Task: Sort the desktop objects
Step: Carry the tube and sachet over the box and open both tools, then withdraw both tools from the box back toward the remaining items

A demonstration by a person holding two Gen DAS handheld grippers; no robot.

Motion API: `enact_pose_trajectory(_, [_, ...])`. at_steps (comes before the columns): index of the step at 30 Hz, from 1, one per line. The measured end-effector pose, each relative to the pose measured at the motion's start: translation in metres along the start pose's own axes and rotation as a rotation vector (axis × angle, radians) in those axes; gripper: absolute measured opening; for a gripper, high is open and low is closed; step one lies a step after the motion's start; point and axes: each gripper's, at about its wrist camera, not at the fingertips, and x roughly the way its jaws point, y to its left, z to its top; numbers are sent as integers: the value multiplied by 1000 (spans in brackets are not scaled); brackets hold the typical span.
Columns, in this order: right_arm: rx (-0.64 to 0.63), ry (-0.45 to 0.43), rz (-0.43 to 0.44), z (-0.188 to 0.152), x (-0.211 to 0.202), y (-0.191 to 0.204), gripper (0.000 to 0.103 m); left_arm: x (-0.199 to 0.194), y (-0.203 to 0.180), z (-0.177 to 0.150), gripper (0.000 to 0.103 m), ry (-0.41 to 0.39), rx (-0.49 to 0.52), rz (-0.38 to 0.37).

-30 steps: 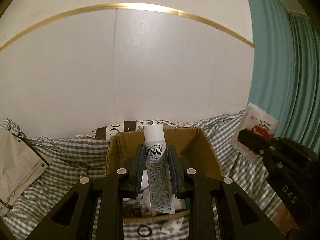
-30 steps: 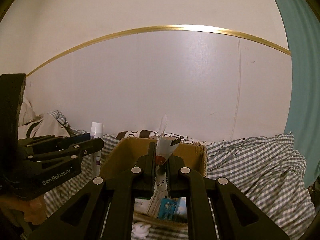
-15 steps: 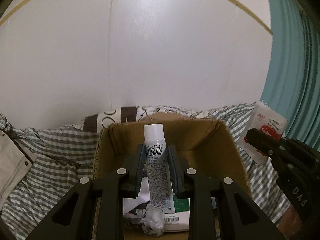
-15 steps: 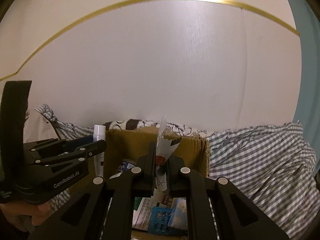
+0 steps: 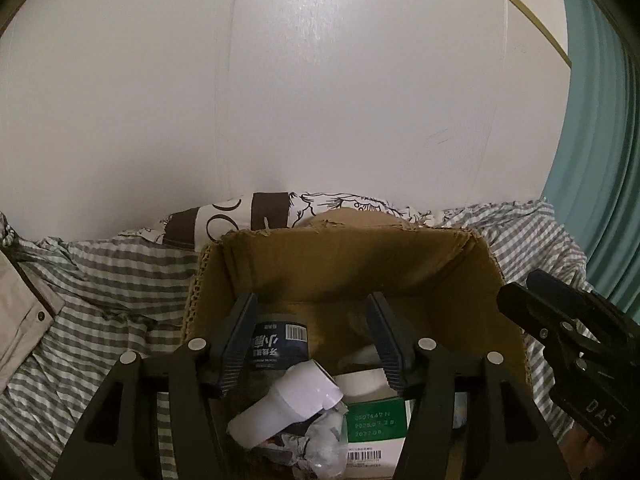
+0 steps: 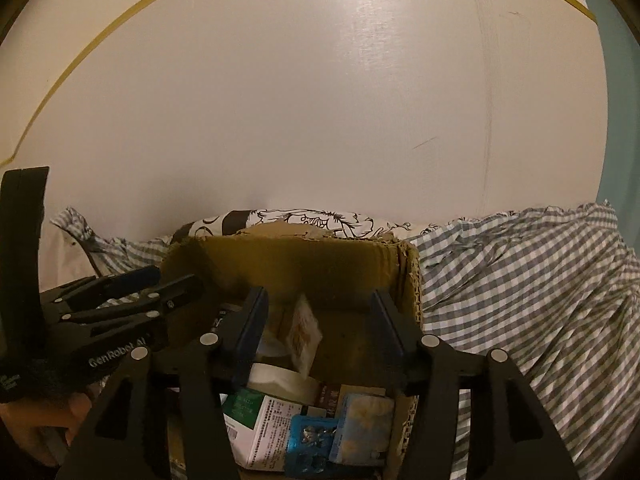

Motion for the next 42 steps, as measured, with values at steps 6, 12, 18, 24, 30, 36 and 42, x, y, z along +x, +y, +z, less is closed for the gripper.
enact_pose_trajectory(6, [6,-38,-17,4,-26,-1,63,-20,6,3,78,-31,-15,14])
enact_pose_trajectory(12, [20,-113,-39,12,-69,-2,89,-60,13,8,102,-108,-44,37])
enact_pose_trajectory(18, [29,-195,-91,19,-109,3,103,-102,17,9,103,-155,-38,68])
enact_pose_trajectory(24, [29,-254,-86,20,-145,8,103,-137,13,0,103,-212,6,111])
enact_pose_trajectory(30, [-9,-273,-84,14,-170,16,103,-159,11,-9,103,-229,15,113])
enact_pose_trajectory(36, [-39,-264,-79,-1,-178,24,103,-168,17,-26,103,-214,-19,99])
enact_pose_trajectory(42, [-8,-242,-52,-20,-179,22,103,-164,19,-50,103,-131,7,127])
